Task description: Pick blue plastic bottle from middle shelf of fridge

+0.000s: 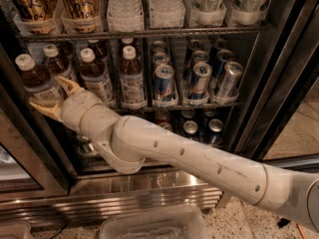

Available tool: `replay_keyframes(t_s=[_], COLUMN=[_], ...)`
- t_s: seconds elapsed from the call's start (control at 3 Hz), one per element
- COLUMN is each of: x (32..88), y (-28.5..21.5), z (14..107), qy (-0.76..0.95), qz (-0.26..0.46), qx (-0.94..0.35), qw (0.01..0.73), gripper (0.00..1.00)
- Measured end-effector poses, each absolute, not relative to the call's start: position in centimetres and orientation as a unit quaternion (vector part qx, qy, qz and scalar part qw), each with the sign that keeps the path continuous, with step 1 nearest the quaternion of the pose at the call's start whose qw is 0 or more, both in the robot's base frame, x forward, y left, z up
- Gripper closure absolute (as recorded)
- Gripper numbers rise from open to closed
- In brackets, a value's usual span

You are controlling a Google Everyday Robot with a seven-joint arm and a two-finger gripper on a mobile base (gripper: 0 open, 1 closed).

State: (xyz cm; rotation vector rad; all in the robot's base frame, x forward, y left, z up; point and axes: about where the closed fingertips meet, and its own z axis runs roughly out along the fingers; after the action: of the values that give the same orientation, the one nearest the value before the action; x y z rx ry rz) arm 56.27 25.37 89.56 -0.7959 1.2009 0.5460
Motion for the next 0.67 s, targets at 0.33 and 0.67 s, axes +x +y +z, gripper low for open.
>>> replay_keyframes(t_s=[0.33,0.67], x=[56.2,56.8], y=[25.3,21.2], z=[89.3,87.1], qy=[0.543,0.569], qz=[0.247,0.237], qx=[-0.36,-0.369], qw=[0.717,0.695], gripper=[1.0,1.0])
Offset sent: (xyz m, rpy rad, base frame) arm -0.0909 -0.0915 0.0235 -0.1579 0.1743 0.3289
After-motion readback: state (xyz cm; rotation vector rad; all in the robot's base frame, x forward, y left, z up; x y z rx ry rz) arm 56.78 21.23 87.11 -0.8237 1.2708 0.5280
